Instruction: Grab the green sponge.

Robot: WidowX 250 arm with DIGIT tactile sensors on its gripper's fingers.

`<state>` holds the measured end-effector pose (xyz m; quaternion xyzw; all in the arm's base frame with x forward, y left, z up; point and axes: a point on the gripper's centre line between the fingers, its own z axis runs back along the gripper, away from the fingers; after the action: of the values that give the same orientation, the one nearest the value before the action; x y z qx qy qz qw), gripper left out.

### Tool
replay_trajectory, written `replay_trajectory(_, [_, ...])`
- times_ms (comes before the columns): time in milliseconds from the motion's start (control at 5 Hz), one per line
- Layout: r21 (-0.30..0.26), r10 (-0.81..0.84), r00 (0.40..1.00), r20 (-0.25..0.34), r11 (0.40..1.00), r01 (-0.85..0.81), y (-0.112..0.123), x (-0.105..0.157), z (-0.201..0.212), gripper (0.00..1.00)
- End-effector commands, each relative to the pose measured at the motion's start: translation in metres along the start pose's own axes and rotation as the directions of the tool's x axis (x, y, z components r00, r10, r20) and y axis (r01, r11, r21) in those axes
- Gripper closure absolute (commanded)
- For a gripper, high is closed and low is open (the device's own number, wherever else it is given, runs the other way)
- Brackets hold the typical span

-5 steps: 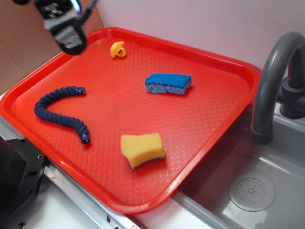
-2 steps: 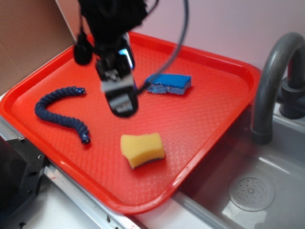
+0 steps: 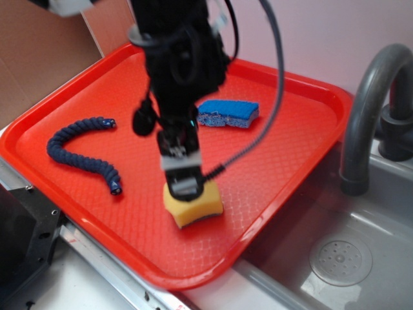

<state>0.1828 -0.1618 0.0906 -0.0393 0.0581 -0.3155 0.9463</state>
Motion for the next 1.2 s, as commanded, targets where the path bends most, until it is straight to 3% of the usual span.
replay_trajectory(0, [0.02, 0.002, 0.998, -0.067, 1.0, 0.0, -0.004, -0.007, -0.033, 0.0])
replay_trajectory(200, [0.039, 0.017, 0.992, -0.126, 0.999, -0.012, -0.003, -0.011, -0.047, 0.0])
replay_trajectory(800, [-0.02, 0.058, 0.987, -0.149, 0.998, -0.062, 0.019, -0.014, -0.064, 0.0])
replay_trajectory(1000, [0.007, 0.094, 0.982, -0.165, 0.996, -0.094, 0.024, -0.015, -0.066, 0.0])
